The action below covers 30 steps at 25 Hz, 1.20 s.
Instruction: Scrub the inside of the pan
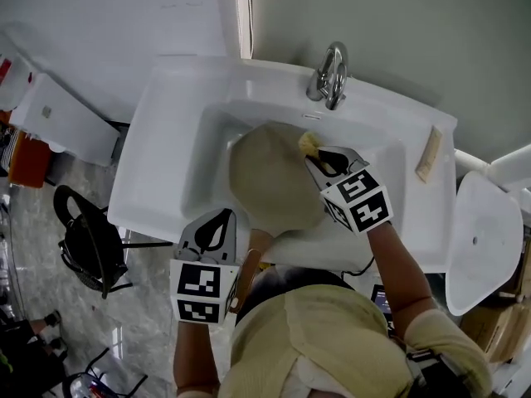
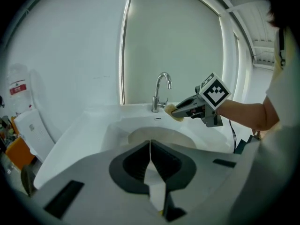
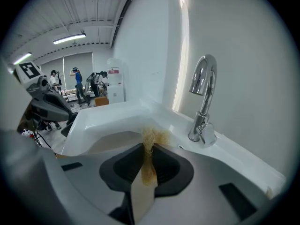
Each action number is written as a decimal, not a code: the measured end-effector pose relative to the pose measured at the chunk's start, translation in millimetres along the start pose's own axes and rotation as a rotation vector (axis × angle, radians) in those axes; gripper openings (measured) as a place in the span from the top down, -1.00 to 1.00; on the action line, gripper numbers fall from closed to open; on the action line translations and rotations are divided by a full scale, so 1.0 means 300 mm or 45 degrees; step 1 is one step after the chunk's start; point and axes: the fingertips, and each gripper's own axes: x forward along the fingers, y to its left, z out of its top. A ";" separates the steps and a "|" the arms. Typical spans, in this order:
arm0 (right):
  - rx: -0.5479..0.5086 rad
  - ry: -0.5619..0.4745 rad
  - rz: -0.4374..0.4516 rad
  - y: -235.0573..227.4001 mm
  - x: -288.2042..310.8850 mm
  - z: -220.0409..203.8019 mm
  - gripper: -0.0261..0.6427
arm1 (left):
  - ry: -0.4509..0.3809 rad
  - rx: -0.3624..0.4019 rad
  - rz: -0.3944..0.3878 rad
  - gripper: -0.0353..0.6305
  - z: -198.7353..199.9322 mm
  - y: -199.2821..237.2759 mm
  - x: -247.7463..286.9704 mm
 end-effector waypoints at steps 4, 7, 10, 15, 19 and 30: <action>0.037 0.014 0.051 -0.011 0.087 0.006 0.70 | 0.016 -0.025 0.023 0.72 0.003 0.022 0.033; 0.046 0.034 0.068 -0.019 0.159 -0.005 0.70 | 0.023 -0.043 0.037 0.72 0.002 0.035 0.059; 0.071 0.042 0.088 -0.024 0.231 -0.015 0.70 | 0.021 -0.065 0.055 0.72 0.007 0.051 0.083; 0.135 0.069 0.122 -0.026 0.341 -0.048 0.70 | 0.040 -0.088 0.073 0.72 0.003 0.071 0.121; 0.202 0.081 0.151 -0.035 0.409 -0.062 0.70 | 0.061 -0.105 0.081 0.72 -0.004 0.077 0.147; 0.261 0.133 0.215 -0.003 0.520 -0.093 0.70 | 0.083 -0.190 0.126 0.72 -0.017 0.144 0.215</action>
